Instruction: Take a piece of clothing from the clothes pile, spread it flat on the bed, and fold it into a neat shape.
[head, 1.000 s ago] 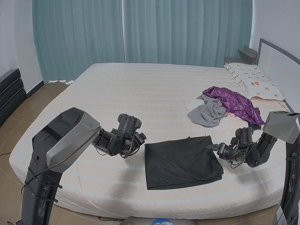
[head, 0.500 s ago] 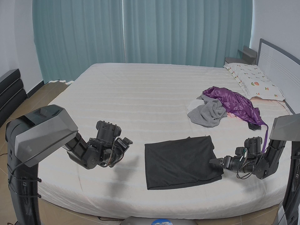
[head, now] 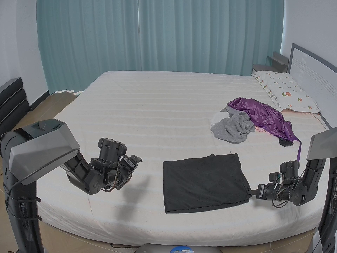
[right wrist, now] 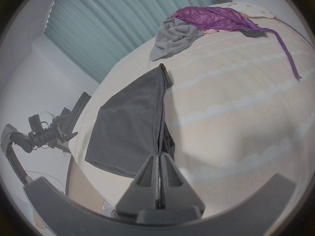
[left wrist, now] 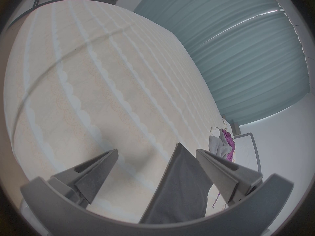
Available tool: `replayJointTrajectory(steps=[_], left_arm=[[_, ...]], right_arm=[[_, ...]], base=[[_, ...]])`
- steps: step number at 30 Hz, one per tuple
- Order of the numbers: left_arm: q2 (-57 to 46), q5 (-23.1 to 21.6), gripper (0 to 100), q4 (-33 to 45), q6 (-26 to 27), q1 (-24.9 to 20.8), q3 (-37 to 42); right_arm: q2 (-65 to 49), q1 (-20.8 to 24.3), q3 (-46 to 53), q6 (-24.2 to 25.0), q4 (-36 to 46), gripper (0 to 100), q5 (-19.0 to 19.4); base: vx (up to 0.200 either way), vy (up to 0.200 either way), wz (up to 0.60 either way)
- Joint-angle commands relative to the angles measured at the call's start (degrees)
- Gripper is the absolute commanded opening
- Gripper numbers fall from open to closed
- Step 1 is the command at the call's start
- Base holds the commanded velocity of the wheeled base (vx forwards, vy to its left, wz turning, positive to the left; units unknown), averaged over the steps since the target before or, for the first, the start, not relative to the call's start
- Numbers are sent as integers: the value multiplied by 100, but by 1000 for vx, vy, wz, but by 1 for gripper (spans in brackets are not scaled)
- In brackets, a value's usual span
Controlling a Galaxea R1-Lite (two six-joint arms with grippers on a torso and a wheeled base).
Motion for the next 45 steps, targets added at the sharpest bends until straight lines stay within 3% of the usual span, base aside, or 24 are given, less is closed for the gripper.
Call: replayJointTrajectory(steps=[1,11,12,16,22,24,29,33,44,45], left_arm=[[-27,2,100,-22,-2,5,53],[26,-7,100,-22,-2,22,53],[26,-7,100,-22,-11,22,62],[35,-7,100,-22,-11,22,62],[8,-7,100,-22,-11,22,106],[-18,-16,100,-40,-2,14,194],[-18,-16,100,-40,-2,14,229],[0,-7,100,-40,-11,14,247],[0,-16,100,-40,-11,-4,264],[0,-16,100,-40,-11,-4,264]], right_arm=[[-40,-57,83,-16,0,0,6],[21,-74,127,-69,0,0,6],[65,-74,92,-95,0,100,-3],[144,-74,-22,-86,0,100,-3],[329,40,-1068,591,88,100,-65],[584,93,-1930,1153,228,100,-460],[856,207,-3046,1426,1046,100,-777],[1234,479,-4083,2041,1529,100,-1137],[1718,690,-5006,2102,1801,100,-1497],[1718,690,-5006,2102,1801,0,-1497]], base=[[0,0,0],[0,0,0],[0,0,0],[0,0,0],[0,0,0],[0,0,0],[0,0,0],[0,0,0],[0,0,0],[0,0,0]])
